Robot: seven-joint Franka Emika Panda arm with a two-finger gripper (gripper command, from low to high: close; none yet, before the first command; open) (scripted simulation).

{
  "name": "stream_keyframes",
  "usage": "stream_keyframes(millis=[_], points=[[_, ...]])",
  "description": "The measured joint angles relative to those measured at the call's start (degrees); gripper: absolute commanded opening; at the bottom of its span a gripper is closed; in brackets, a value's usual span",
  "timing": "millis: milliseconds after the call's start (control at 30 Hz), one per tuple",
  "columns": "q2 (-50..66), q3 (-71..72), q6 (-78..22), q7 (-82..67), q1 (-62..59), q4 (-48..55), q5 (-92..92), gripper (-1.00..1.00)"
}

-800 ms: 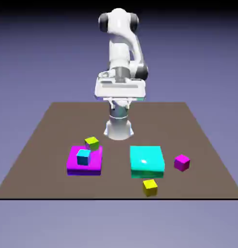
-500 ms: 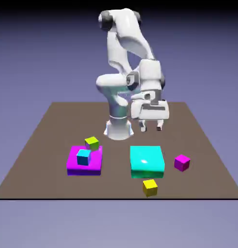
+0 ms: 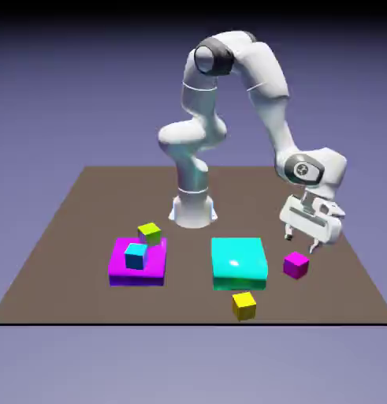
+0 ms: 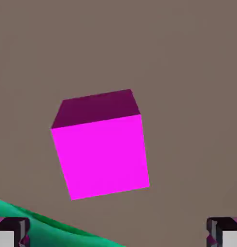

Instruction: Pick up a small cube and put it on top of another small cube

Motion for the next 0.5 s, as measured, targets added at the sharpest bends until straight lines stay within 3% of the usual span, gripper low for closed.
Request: stream_keyframes(millis=[133, 167, 400, 500], points=[[8.30, -4.59, 4.44, 6.14, 0.82, 2.02, -8.77, 0.00], [9.56, -5.28, 5.12, 7.07, 0.95, 2.33, -10.11, -1.00], [-0.64, -0.80, -0.01, -0.68, -0.43, -0.36, 0.09, -1.00], [-5.53, -7.03, 0.26, -5.12, -3.72, -3.11, -0.33, -1.00]])
